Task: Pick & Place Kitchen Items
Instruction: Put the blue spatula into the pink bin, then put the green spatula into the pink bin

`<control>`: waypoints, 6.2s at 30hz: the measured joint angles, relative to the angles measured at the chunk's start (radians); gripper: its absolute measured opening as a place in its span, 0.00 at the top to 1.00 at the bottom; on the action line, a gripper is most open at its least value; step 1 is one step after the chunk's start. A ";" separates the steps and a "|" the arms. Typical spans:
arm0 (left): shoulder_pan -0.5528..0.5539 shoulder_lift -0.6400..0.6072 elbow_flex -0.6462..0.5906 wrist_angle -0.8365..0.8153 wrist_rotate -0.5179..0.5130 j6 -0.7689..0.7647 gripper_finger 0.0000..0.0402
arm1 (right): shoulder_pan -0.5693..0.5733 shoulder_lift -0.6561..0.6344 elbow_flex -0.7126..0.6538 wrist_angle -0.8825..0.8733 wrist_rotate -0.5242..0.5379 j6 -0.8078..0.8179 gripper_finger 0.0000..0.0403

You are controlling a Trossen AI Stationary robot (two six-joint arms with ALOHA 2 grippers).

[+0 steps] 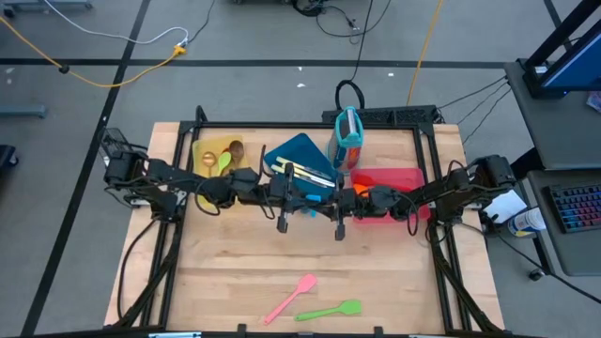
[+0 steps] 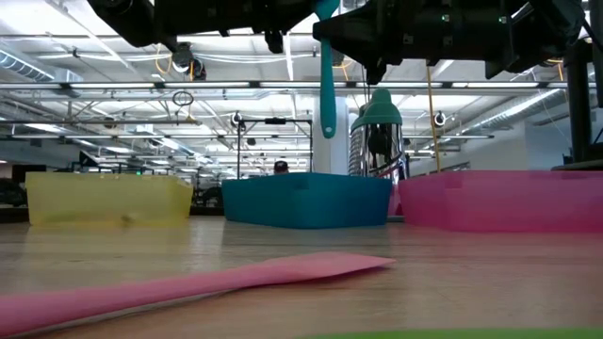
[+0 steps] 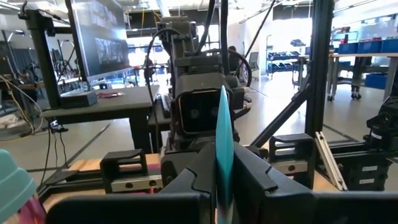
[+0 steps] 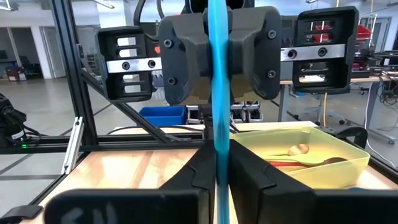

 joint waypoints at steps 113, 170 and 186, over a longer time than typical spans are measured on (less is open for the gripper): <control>-0.177 0.000 0.000 -0.476 -0.124 -0.300 0.56 | -0.101 -0.524 -0.002 -1.423 0.158 0.142 0.63; -0.264 -0.001 0.000 -0.554 -0.203 -0.450 0.56 | 0.759 0.382 0.227 -0.406 0.318 0.289 0.54; -0.264 -0.001 0.000 -0.551 -0.203 -0.452 0.56 | 0.824 0.384 0.227 -0.747 0.446 0.552 0.43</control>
